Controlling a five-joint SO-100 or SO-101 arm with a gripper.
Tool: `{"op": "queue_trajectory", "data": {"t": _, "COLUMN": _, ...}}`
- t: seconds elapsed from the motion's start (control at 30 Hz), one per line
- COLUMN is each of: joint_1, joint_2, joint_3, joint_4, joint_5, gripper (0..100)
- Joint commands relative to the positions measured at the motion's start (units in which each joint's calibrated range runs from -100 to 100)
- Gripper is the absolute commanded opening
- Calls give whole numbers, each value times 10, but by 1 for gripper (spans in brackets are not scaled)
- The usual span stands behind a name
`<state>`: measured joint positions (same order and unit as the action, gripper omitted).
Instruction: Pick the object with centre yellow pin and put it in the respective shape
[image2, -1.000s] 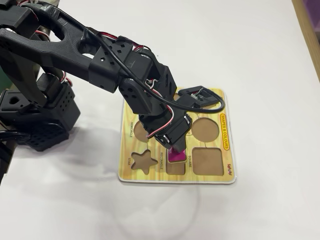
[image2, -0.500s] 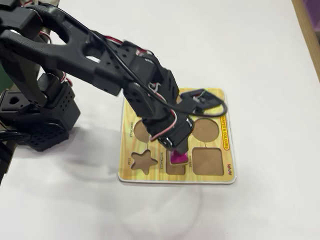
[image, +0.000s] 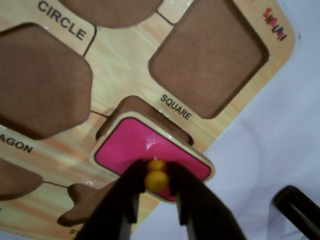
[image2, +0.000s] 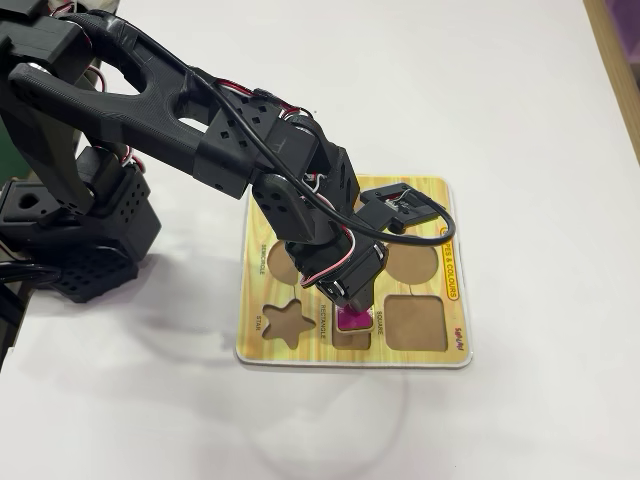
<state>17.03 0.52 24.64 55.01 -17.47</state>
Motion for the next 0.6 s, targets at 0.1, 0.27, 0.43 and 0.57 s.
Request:
{"op": "queue_trajectory", "data": {"t": 0.1, "joint_1": 6, "joint_2": -4, "joint_3": -45, "joint_4": -6, "joint_5": 0, "gripper": 1}}
{"op": "queue_trajectory", "data": {"t": 0.27, "joint_1": 6, "joint_2": 22, "joint_3": -47, "joint_4": -6, "joint_5": -1, "gripper": 1}}
{"op": "queue_trajectory", "data": {"t": 0.43, "joint_1": 12, "joint_2": 26, "joint_3": -47, "joint_4": -6, "joint_5": -1, "gripper": 1}}
{"op": "queue_trajectory", "data": {"t": 0.57, "joint_1": 27, "joint_2": 27, "joint_3": -47, "joint_4": -6, "joint_5": 0, "gripper": 1}}
